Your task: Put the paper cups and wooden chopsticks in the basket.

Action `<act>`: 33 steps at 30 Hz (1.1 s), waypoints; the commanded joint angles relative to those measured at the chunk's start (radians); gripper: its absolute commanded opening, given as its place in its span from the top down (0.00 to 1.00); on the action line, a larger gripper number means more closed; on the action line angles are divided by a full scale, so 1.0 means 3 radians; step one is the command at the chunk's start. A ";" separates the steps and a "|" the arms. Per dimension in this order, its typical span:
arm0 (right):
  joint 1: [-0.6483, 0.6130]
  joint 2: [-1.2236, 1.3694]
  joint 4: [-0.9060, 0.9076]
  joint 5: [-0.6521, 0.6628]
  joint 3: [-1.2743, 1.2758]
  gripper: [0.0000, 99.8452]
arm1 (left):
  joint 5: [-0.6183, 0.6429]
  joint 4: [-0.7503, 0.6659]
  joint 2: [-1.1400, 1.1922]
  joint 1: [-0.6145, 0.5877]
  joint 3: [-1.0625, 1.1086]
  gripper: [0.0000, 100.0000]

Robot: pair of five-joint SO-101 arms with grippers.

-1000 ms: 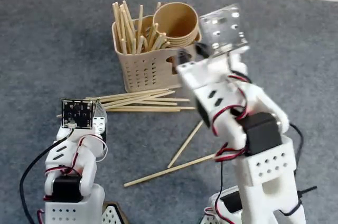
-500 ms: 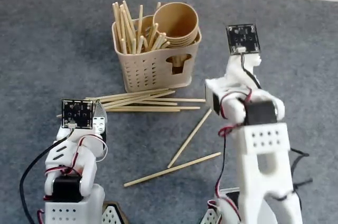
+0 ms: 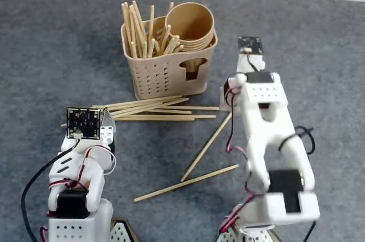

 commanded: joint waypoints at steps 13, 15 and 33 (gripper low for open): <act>0.0207 0.1138 -0.0064 -0.0384 -0.1056 0.89 | -0.0031 -0.0072 -0.0028 -0.0033 -0.0008 0.92; 0.0207 0.1250 -0.0064 -0.0409 -0.1118 0.89 | -0.0031 -0.0072 -0.0028 -0.0033 -0.0008 0.92; 0.0207 0.1430 0.0243 -0.0414 -0.1220 0.99 | -0.0031 -0.0072 -0.0028 -0.0033 -0.0008 0.92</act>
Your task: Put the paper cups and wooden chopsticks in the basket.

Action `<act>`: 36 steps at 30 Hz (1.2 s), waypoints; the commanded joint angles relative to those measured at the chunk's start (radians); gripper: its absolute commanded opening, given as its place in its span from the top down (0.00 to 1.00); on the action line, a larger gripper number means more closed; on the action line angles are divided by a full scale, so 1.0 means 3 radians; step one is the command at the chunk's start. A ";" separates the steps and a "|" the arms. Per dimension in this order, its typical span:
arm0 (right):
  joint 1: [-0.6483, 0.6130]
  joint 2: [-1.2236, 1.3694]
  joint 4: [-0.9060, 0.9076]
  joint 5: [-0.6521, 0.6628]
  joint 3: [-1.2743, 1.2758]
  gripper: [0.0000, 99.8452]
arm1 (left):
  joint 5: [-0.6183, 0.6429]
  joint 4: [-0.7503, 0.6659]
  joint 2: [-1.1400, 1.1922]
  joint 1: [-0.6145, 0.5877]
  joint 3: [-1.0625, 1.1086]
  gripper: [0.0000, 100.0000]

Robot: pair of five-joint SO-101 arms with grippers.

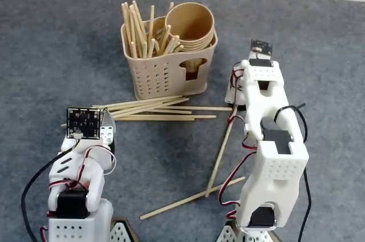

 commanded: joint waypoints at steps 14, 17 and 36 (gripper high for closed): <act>0.0130 -0.0023 0.0877 -0.0194 -0.0826 0.99 | -0.0031 -0.0072 -0.0028 -0.0033 -0.0008 0.92; 0.0130 -0.0043 0.1036 -0.0194 -0.0898 0.99 | -0.0031 -0.0072 -0.0028 -0.0033 -0.0008 0.92; 0.0110 -0.1951 0.0785 -0.0102 0.0084 0.99 | -0.0031 -0.0072 -0.0028 -0.0033 -0.0008 0.92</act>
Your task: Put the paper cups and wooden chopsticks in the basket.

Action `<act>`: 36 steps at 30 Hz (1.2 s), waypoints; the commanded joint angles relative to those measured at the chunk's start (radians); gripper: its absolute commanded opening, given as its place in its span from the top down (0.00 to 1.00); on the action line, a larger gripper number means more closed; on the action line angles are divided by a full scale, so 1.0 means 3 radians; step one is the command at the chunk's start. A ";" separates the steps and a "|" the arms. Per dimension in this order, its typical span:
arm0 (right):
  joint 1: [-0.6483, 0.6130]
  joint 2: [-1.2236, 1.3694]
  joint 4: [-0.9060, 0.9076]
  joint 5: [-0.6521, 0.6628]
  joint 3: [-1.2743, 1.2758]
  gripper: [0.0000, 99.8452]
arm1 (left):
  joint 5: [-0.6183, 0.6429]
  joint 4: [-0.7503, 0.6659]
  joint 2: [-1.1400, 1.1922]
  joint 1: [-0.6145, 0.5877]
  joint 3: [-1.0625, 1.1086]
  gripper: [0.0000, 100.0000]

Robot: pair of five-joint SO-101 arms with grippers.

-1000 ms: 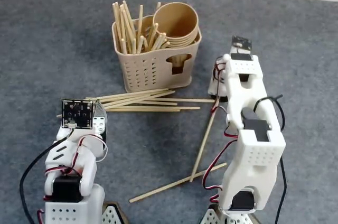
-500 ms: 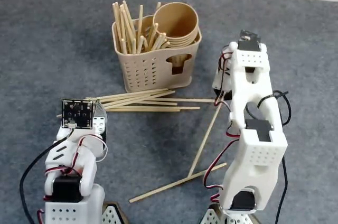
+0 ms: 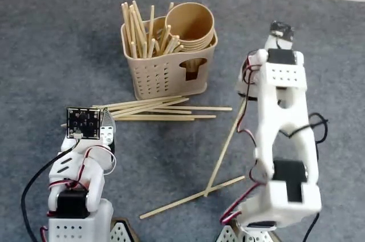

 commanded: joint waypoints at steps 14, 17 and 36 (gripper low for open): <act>-0.0652 -0.1619 -0.0207 0.0041 -0.0059 0.99 | -0.0031 -0.0072 -0.0028 -0.0038 -0.0008 0.92; -0.0826 -0.1844 -0.0504 0.0051 -0.0084 0.99 | -0.0031 -0.0072 -0.0028 -0.0038 -0.0008 0.92; -0.1537 -0.2345 -0.2984 0.0552 -0.0074 0.99 | -0.0031 -0.0072 -0.0028 -0.0038 -0.0008 0.92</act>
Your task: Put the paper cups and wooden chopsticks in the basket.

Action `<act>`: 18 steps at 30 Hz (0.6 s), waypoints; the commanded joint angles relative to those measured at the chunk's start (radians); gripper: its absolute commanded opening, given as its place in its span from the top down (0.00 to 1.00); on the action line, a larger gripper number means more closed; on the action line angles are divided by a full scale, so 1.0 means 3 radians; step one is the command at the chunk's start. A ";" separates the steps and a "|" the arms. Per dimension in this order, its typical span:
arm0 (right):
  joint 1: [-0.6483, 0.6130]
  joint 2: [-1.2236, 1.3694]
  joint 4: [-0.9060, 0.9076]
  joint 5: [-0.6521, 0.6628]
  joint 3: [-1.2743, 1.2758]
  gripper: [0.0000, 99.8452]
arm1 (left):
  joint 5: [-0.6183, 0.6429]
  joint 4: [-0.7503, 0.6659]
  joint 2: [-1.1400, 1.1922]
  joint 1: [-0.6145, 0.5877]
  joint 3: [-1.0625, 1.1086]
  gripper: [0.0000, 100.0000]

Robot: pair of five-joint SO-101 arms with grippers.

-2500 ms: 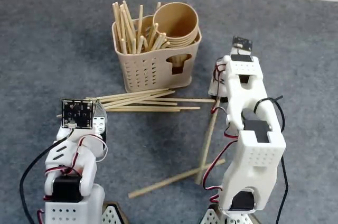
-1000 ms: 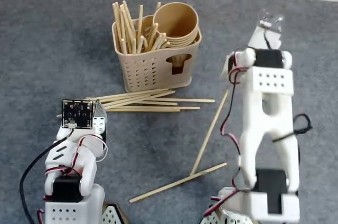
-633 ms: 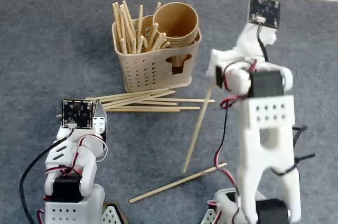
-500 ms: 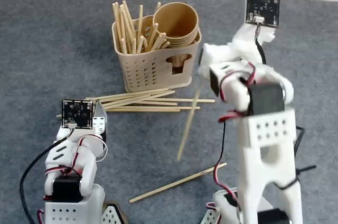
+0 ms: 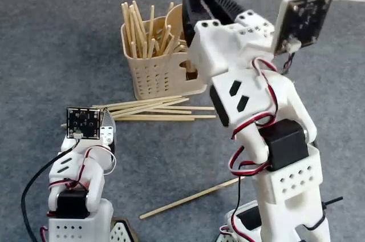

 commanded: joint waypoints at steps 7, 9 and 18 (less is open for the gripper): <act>-0.0043 -0.0090 -0.1215 0.0199 -0.0084 0.99 | -0.0031 -0.0072 -0.0028 -0.0038 -0.0013 0.92; -0.0043 -0.0054 -0.1394 0.0199 0.0008 0.99 | -0.0031 -0.0072 -0.0028 -0.0038 -0.0013 0.92; -0.0043 0.0274 -0.2258 0.0276 0.0504 0.99 | -0.0031 -0.0072 -0.0028 -0.0043 -0.0013 0.92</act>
